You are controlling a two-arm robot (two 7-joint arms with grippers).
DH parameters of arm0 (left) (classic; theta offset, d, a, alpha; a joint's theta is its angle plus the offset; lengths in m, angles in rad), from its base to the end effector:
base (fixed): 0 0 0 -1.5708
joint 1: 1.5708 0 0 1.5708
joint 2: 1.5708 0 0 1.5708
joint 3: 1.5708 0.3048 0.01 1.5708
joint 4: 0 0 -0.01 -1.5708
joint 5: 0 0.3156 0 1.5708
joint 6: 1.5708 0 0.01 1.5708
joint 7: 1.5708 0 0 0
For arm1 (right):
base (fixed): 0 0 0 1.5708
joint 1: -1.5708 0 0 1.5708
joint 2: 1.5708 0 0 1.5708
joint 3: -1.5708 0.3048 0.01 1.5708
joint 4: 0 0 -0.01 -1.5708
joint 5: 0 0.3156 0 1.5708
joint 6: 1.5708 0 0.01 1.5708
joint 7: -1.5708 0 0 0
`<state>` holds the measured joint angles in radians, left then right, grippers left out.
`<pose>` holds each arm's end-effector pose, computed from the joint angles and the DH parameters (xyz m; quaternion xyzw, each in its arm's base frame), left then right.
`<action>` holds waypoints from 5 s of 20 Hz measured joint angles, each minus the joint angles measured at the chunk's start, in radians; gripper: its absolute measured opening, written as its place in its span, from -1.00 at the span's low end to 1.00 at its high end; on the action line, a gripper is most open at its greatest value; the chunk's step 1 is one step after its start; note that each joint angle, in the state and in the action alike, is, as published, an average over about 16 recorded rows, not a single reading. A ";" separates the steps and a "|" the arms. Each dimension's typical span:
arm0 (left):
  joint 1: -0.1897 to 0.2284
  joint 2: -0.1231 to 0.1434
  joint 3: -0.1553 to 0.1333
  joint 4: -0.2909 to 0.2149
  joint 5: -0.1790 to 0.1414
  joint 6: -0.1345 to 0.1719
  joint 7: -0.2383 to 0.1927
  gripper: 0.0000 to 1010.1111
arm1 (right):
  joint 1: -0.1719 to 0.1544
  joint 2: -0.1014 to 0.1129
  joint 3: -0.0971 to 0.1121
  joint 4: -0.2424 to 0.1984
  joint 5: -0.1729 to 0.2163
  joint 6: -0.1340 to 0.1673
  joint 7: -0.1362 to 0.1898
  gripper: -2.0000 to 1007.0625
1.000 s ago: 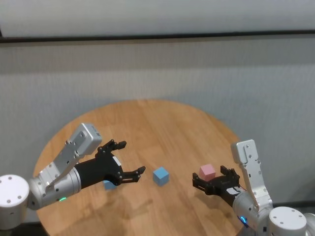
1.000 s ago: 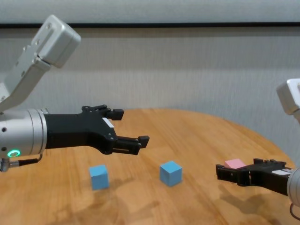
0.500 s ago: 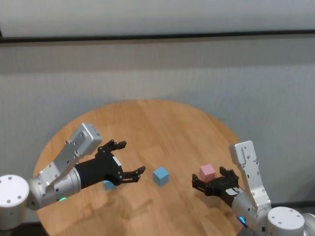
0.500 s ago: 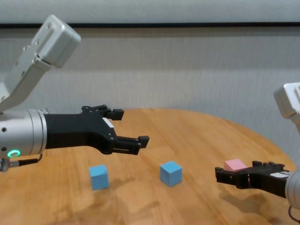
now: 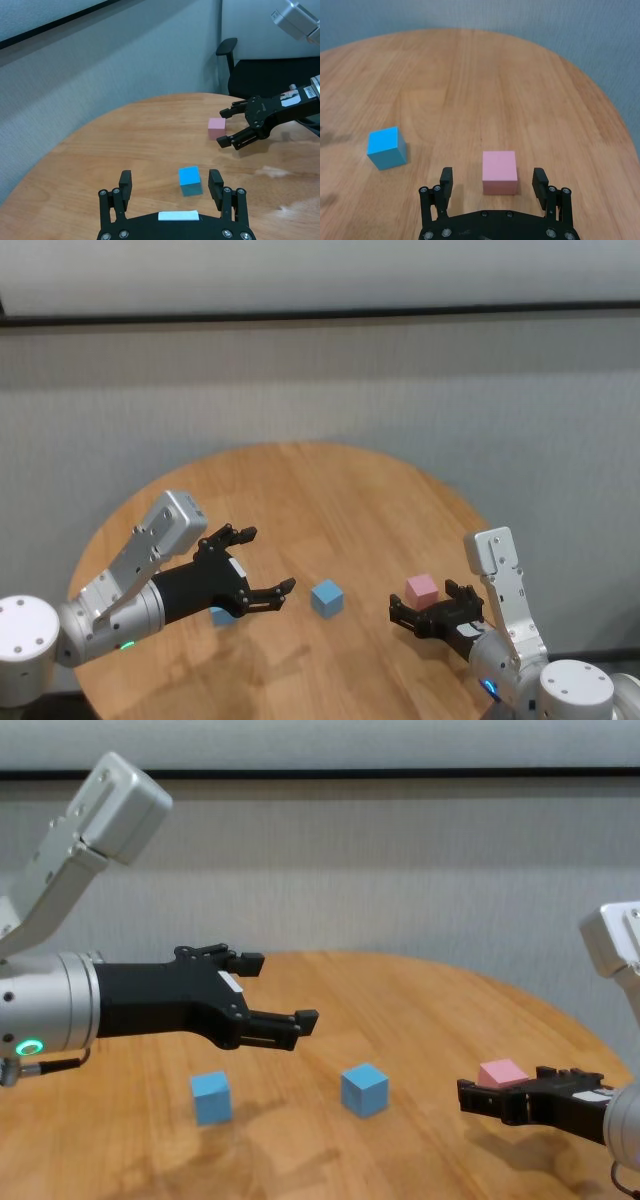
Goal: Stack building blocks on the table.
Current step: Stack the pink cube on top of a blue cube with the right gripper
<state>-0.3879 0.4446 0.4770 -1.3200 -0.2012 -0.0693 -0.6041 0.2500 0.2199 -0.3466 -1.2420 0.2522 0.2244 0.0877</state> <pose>0.4246 0.0359 -0.2802 0.1392 -0.1085 0.3115 0.9337 0.3935 0.0127 -0.3481 -0.1554 0.1072 -0.5689 0.8005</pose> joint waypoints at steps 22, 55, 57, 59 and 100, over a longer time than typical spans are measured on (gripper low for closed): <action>0.000 0.000 0.000 0.000 0.000 0.000 0.000 0.99 | 0.021 -0.038 0.032 0.055 -0.050 -0.018 0.029 1.00; 0.000 0.000 0.000 0.000 0.000 0.000 0.000 0.99 | 0.019 -0.074 0.082 0.075 -0.108 -0.027 0.064 0.07; 0.000 0.000 0.000 0.000 0.000 0.000 0.000 0.99 | 0.018 -0.076 0.086 0.074 -0.111 -0.028 0.067 -0.03; 0.000 0.000 0.000 0.000 0.000 0.000 0.000 0.99 | 0.017 -0.077 0.089 0.070 -0.114 -0.030 0.072 -0.11; 0.000 0.000 0.000 0.000 0.000 0.000 0.000 0.99 | 0.167 -0.078 -0.048 0.187 -0.022 -0.187 0.369 -0.26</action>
<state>-0.3878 0.4446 0.4771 -1.3200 -0.2012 -0.0693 -0.6041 0.4172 0.1417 -0.3946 -1.0545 0.2304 0.0370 0.4570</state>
